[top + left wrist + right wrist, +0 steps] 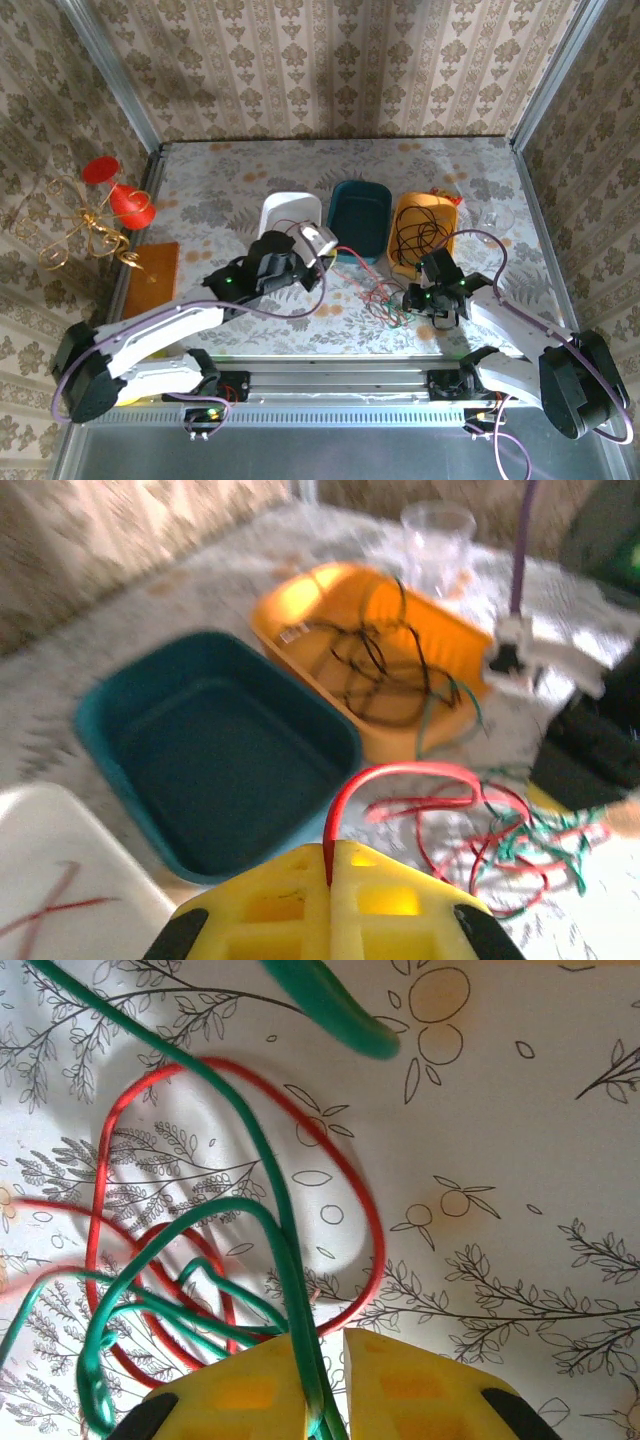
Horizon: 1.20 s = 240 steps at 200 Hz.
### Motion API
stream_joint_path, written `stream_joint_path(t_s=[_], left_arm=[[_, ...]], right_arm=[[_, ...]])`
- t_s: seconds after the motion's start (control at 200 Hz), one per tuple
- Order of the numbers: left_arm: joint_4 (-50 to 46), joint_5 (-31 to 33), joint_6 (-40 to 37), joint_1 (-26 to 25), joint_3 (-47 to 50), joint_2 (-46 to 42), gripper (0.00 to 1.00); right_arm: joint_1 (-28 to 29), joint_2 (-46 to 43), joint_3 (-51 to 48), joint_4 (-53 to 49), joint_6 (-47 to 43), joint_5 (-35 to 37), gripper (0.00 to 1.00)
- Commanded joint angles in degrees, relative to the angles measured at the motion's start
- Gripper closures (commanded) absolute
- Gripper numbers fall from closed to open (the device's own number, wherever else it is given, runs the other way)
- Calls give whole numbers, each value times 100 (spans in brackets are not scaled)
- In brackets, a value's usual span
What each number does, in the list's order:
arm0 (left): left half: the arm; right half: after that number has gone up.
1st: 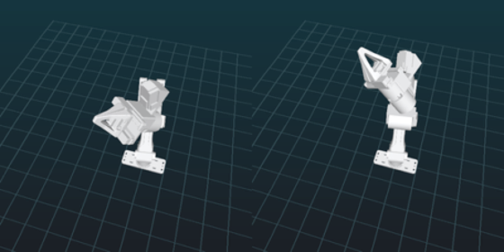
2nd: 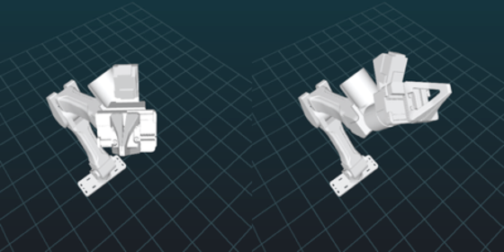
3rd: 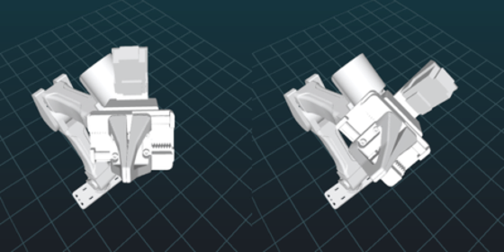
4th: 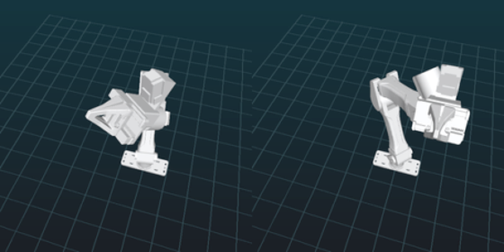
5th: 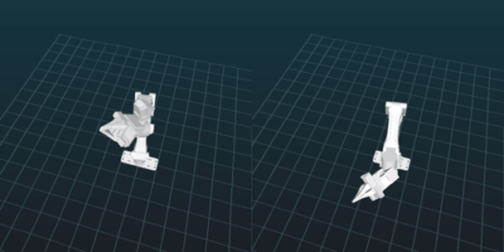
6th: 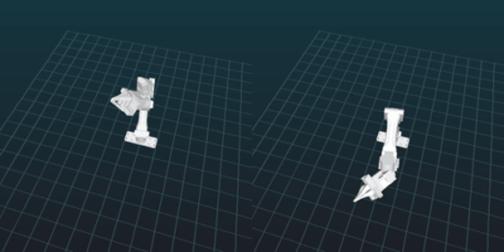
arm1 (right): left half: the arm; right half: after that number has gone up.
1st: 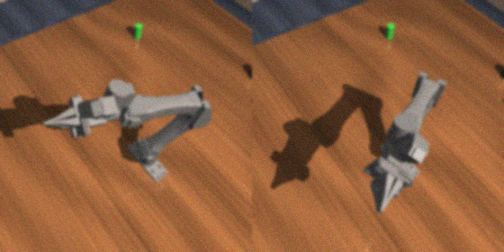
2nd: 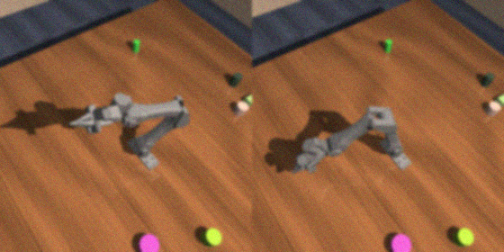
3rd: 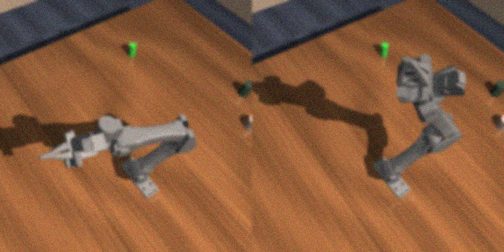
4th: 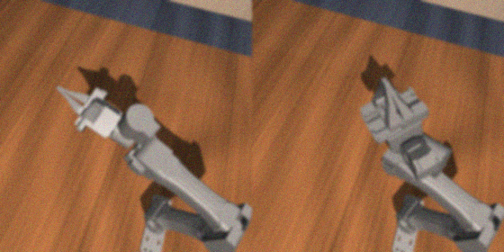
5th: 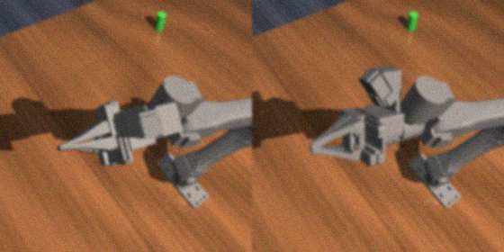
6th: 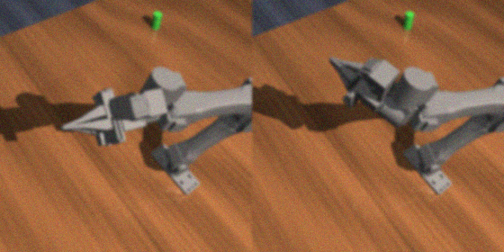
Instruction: Untangle the cables
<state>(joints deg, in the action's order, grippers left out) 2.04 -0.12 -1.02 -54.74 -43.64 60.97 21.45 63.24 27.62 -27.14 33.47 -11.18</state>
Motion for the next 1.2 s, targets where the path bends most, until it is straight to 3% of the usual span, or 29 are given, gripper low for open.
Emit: stream_joint_path(t_s=[0.0,0.155,0.33,0.555,0.93,1.195], left_arm=[[-135,649,132,219,-132,-531,100],[-170,357,416,979,-332,-1041,100],[-194,-17,437,1671,-459,-975,100],[446,246,402,2220,-451,-522,100],[615,165,-259,2706,-975,63,100],[1067,-280,659,2679,-118,277,100]], right_arm=[[-53,47,-55,-38,133,38,83],[-47,57,-46,-31,135,46,82],[-53,30,-28,-29,117,19,83],[-50,-14,24,-79,63,-51,83],[-53,17,209,-226,-69,-60,82],[-53,74,218,-156,-69,-86,82]])
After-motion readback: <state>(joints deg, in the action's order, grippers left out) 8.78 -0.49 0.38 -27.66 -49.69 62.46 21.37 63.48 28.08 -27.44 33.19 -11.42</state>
